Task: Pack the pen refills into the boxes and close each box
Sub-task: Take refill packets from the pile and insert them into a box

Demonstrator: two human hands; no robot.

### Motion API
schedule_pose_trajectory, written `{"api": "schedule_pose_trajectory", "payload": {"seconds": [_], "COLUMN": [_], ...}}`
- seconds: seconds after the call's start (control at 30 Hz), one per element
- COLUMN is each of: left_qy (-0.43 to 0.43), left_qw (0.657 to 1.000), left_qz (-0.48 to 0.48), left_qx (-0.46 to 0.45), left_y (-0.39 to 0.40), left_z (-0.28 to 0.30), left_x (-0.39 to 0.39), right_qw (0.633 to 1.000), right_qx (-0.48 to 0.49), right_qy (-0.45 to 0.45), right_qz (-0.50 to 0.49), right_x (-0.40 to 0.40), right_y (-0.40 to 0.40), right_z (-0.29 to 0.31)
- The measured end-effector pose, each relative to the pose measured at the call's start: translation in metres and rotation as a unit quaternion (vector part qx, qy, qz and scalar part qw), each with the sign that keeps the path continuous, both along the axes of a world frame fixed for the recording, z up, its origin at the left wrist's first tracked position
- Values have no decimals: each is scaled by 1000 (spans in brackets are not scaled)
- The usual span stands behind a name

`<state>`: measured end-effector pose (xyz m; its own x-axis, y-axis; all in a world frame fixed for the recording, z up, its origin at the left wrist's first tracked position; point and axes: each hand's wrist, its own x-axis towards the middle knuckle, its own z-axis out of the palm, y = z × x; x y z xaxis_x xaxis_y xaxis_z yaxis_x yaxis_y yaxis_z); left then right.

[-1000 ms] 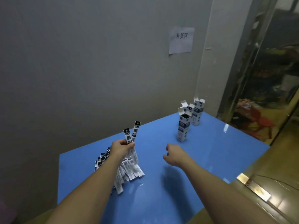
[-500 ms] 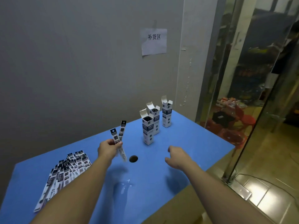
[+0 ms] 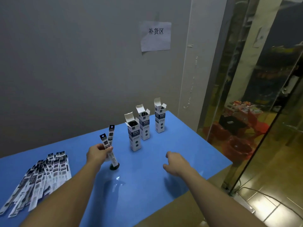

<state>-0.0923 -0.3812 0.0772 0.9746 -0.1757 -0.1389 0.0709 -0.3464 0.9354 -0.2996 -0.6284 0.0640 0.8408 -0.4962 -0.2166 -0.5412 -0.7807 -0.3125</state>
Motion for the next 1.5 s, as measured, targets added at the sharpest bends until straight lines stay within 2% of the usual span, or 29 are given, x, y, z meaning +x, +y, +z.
{"api": "schedule_pose_trajectory", "payload": {"seconds": [0.17, 0.4, 0.57, 0.7, 0.87, 1.07, 1.27, 1.5], "left_qy": [-10, 25, 26, 24, -9, -50, -64, -115], "left_qw": [999, 997, 993, 990, 977, 956, 943, 943], "left_qz": [27, 67, 111, 137, 201, 274, 318, 304], "left_qx": [-14, -3, -14, -23, -72, -88, -76, -70], "left_y": [-27, -51, -58, -55, -67, -83, -85, -73], "left_z": [-13, -34, -27, -27, -5, 14, 24, 51], "left_x": [24, 66, 75, 76, 50, 2, -43, -87], "right_qw": [999, 992, 981, 970, 950, 925, 877, 852], "right_qx": [1, 24, 69, 140, 228, 312, 398, 382], "right_qy": [6, 11, 7, 16, 5, -60, -109, -173], "right_qz": [38, 125, 182, 199, 215, 207, 244, 312], "right_x": [46, 112, 148, 175, 202, 218, 224, 218], "right_y": [-36, -67, -76, -76, -75, -68, -68, -57], "right_z": [-5, -16, -19, -20, -22, -25, -15, 3]}}
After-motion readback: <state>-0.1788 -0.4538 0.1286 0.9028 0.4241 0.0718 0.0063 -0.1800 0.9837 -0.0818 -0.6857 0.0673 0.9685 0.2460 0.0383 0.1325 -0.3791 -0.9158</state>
